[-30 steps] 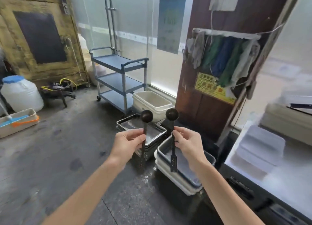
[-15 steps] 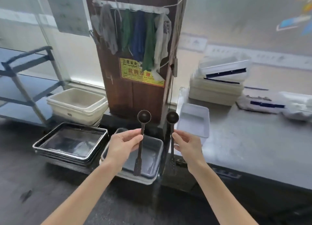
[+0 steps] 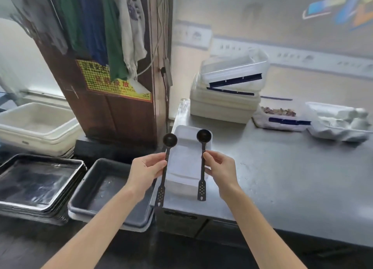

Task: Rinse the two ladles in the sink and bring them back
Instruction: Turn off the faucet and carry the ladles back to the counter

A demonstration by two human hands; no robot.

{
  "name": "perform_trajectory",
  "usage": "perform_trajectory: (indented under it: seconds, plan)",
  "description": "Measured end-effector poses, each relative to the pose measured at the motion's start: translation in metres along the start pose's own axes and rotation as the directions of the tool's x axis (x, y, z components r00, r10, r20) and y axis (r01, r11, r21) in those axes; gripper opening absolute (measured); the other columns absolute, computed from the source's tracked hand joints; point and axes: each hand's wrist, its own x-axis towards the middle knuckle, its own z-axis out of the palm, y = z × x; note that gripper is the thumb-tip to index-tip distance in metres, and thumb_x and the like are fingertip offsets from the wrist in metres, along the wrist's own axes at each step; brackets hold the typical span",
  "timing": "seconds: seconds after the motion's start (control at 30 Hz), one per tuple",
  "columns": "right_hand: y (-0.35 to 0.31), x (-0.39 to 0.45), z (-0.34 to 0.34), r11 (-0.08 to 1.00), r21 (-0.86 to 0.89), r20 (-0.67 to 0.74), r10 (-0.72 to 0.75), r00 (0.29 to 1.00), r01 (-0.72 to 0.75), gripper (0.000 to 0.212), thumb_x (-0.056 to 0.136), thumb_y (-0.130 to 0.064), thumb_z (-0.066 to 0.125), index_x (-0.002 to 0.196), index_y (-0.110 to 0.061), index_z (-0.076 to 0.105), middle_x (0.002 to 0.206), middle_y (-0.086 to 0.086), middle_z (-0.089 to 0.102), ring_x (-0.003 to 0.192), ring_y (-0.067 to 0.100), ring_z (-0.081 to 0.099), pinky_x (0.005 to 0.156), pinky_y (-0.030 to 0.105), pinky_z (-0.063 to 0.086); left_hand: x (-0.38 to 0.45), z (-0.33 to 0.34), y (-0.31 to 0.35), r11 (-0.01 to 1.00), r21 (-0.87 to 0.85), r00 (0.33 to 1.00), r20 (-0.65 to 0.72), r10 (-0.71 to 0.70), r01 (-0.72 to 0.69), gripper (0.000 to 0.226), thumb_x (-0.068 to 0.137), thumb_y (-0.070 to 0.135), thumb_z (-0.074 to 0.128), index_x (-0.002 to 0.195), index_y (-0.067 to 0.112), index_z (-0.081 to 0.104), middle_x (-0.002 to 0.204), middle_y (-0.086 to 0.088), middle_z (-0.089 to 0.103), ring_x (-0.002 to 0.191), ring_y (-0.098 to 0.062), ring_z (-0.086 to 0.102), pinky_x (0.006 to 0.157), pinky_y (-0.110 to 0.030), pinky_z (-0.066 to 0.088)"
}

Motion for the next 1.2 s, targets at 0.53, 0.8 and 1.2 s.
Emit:
perform_trajectory:
  seconds: [0.53,0.8,1.2]
  plan:
    - [0.062,0.171,0.015,0.964,-0.111,-0.097,0.232,0.968,-0.242,0.019,0.102,-0.013,0.058,0.109,-0.015,0.075,0.103,0.002,0.079,0.099,0.019,0.075,0.088,0.035,0.062,0.167,0.093,-0.043,0.974,0.16,0.987,-0.061,-0.15,0.158,0.024,0.094,0.009,0.067,0.11,0.024,0.077,0.092,0.023,0.077,0.093,-0.005,0.073,0.087,-0.023,0.059]
    - [0.113,0.218,0.056,0.886,-0.263,-0.243,0.321,0.915,-0.381,0.026,0.105,-0.013,0.045,0.095,-0.031,0.061,0.092,-0.015,0.067,0.089,0.007,0.064,0.073,0.024,0.048,0.225,0.106,-0.096,0.92,0.297,0.967,-0.082,-0.242,0.255,0.043,0.099,0.006,0.057,0.139,0.022,0.059,0.112,0.0,0.071,0.103,-0.017,0.067,0.089,-0.028,0.053]
    - [0.163,0.24,0.077,0.785,-0.352,-0.348,0.396,0.85,-0.51,0.024,0.107,-0.011,0.04,0.116,-0.019,0.061,0.115,0.004,0.068,0.1,0.021,0.066,0.088,0.038,0.055,0.249,0.112,-0.145,0.82,0.482,0.948,-0.09,-0.304,0.309,0.046,0.098,-0.001,0.048,0.134,0.023,0.064,0.105,0.003,0.07,0.097,-0.014,0.066,0.091,-0.035,0.057]
